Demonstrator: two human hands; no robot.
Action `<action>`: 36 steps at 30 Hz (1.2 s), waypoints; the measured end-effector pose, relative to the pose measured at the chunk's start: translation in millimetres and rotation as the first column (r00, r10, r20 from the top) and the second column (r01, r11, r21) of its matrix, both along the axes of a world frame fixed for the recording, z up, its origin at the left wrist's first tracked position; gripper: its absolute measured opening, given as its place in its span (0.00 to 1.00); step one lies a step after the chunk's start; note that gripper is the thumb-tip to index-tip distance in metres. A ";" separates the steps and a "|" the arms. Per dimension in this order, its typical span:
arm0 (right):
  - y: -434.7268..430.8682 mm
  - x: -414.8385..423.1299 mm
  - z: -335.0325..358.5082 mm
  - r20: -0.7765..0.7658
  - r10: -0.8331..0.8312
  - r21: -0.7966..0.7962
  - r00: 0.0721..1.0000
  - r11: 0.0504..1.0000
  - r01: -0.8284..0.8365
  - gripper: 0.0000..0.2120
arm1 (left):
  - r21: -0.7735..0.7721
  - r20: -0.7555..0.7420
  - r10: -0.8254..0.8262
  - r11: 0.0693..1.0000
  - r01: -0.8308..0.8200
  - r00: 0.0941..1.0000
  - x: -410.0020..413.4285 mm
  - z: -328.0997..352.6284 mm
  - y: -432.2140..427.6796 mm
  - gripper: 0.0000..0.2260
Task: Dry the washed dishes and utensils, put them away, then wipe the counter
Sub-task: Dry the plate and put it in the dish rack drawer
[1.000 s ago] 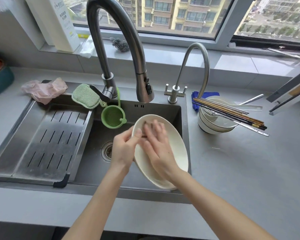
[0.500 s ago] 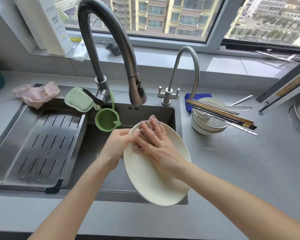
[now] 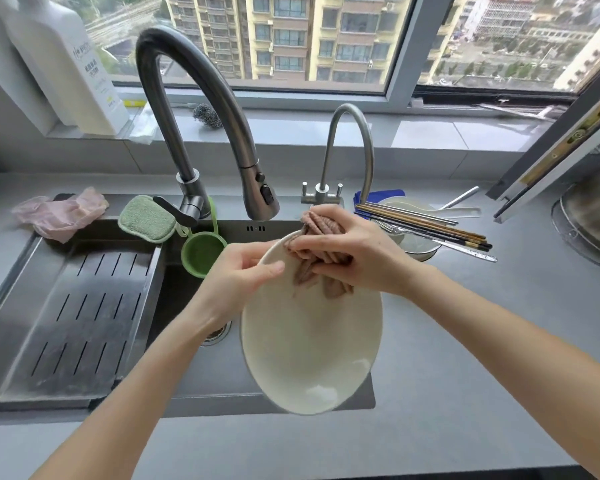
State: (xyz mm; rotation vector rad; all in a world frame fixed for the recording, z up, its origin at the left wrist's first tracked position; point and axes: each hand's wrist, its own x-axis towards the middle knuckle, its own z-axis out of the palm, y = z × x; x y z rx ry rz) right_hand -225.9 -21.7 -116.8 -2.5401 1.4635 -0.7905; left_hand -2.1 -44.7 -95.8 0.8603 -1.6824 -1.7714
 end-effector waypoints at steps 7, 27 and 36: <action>26.2 -5.4 -11.6 0.727 -0.565 0.552 0.390 0.819 0.157 0.33 | 0.026 -0.131 0.431 0.902 -0.431 0.893 -9.5 1.2 14.3 0.15; 27.8 12.7 47.0 0.383 -0.216 0.434 0.898 0.900 0.031 0.33 | -0.073 0.291 -0.040 0.995 0.064 0.956 -10.4 -13.8 -3.9 0.18; 41.7 -8.1 37.6 0.690 -0.615 0.669 0.382 0.743 -0.010 0.28 | -0.058 0.258 0.222 0.975 -0.214 0.940 -16.6 8.1 8.5 0.10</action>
